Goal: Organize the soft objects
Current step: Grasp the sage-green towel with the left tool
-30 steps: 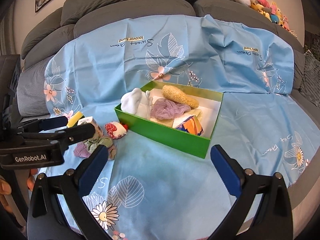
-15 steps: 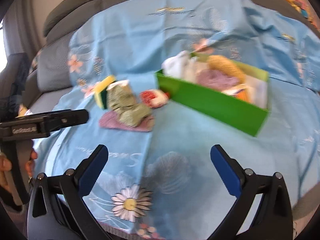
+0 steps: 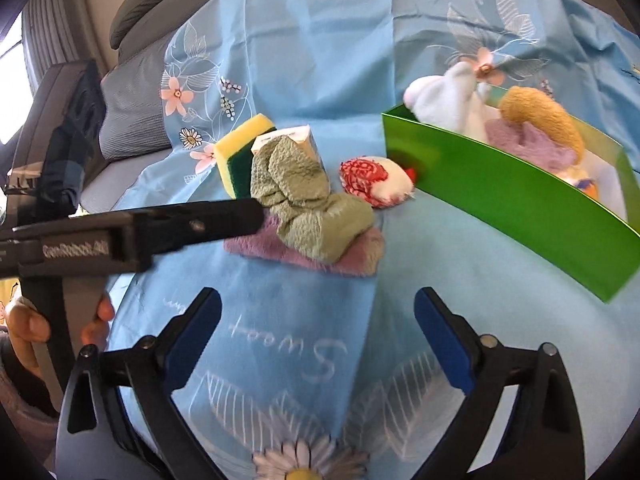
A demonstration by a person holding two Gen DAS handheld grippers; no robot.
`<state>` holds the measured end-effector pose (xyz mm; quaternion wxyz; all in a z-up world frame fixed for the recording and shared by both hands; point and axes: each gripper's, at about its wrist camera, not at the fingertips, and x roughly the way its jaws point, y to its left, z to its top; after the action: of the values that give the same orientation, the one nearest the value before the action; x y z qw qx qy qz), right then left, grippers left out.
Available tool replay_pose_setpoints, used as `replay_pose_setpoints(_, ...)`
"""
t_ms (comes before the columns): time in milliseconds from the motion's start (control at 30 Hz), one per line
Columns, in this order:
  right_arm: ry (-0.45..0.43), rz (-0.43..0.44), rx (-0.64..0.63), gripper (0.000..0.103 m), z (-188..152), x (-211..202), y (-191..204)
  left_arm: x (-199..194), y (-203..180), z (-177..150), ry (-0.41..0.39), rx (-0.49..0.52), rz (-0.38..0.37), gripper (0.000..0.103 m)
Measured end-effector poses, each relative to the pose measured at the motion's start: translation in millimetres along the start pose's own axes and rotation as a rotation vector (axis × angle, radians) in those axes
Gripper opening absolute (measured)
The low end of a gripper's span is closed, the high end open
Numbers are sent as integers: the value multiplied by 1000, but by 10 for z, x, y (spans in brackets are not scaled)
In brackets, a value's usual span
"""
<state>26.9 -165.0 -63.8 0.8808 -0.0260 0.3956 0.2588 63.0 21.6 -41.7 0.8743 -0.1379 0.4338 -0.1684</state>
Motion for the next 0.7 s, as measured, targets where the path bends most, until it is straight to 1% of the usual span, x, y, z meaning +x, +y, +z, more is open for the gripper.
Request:
replay_pose_setpoints(67, 3, -1, 1, 88, 64, 91, -6, 94, 51, 59, 10, -12, -5, 91)
replay_pose_setpoints(133, 11, 5, 9, 84, 133, 198, -25, 148, 81, 102, 11, -19, -13, 88)
replay_pose_setpoints(233, 29, 12, 14, 74, 198, 324, -48, 199, 128, 142, 13, -20, -29, 88)
replay_pose_setpoints(267, 32, 15, 12, 69, 207, 351, -47, 216, 137, 149, 16, -19, -36, 84)
replay_pose_setpoints(300, 37, 16, 7, 64, 216, 383, -41, 231, 145, 156, 19, -18, -41, 74)
replay_pose_setpoints(333, 42, 14, 1, 61, 217, 405, -32, 247, 155, 161, 24, -19, -44, 70)
replay_pose_setpoints(367, 46, 11, -6, 56, 221, 430, -20, 261, 160, 166, 29, -21, -47, 61)
replay_pose_setpoints(400, 48, 11, -14, 55, 225, 448, -10, 283, 168, 169, 38, -22, -57, 53)
replay_pose_setpoints(433, 49, 10, -22, 54, 228, 466, 2, 301, 167, 176, 41, -22, -61, 51)
replay_pose_setpoints(467, 51, 6, -27, 51, 229, 480, 9, 309, 165, 172, 43, -18, -65, 46)
replay_pose_setpoints(500, 50, 5, -31, 44, 233, 488, 9, 307, 156, 165, 43, -13, -67, 39)
replay_pose_setpoints(533, 49, 10, -34, 40, 233, 491, 13, 301, 143, 160, 41, -9, -71, 35)
replay_pose_setpoints(567, 45, 18, -35, 32, 233, 486, 15, 287, 133, 154, 37, -7, -76, 27)
replay_pose_setpoints(633, 41, 22, -44, 25, 231, 471, 24, 268, 110, 166, 31, -8, -89, 21)
replay_pose_setpoints(667, 37, 28, -47, 16, 235, 470, 33, 239, 95, 168, 23, -12, -91, 17)
replay_pose_setpoints(700, 31, 35, -48, 12, 235, 453, 37, 216, 84, 170, 18, -17, -95, 16)
